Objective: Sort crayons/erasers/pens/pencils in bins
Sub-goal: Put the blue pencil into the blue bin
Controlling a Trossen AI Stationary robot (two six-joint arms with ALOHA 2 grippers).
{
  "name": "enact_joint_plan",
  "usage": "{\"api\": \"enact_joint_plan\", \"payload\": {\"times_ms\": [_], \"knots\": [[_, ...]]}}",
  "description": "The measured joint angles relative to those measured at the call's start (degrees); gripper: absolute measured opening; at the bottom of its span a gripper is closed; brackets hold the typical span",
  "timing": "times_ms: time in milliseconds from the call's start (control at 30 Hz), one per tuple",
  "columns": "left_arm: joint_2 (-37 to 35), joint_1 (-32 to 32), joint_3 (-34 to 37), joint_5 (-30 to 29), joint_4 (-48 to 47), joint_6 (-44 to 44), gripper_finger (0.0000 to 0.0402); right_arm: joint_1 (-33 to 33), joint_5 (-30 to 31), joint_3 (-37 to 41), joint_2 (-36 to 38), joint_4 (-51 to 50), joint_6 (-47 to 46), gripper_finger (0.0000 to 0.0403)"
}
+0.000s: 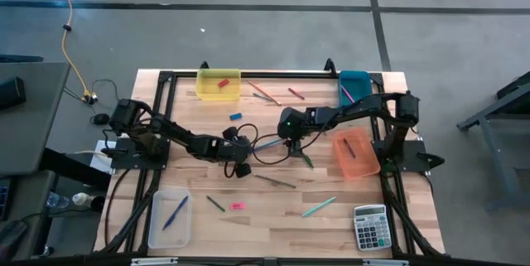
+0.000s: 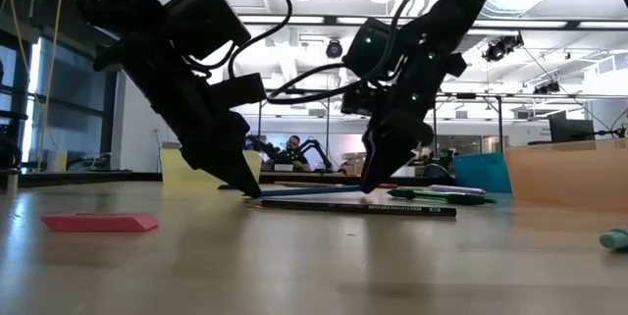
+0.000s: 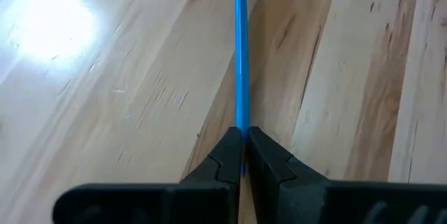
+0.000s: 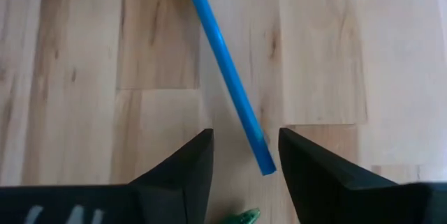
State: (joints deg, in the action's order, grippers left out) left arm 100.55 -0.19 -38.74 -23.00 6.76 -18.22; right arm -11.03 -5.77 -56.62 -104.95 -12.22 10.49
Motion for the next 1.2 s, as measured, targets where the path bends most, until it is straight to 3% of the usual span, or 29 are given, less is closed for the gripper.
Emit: {"api": "enact_joint_plan", "payload": {"times_ms": [400,633,967,1200], "knots": [[0.00,0.00,-0.04,-0.20,0.50,0.93,0.0000,0.00,-1.75,0.00,-0.83,0.08,-0.14,0.0059],[0.00,-0.02,-0.04,-0.35,0.57,0.71,0.0004,0.08,-2.07,-0.09,-1.32,0.01,-0.66,0.0026],[-7.93,0.48,0.00,3.80,-4.39,3.87,0.0095,0.11,-2.24,-0.09,-1.46,0.29,-5.19,0.0020],[-19.08,2.53,0.13,-1.81,-15.19,-0.11,0.0129,0.16,-2.52,0.26,0.30,-0.53,-9.44,0.0020]]}}
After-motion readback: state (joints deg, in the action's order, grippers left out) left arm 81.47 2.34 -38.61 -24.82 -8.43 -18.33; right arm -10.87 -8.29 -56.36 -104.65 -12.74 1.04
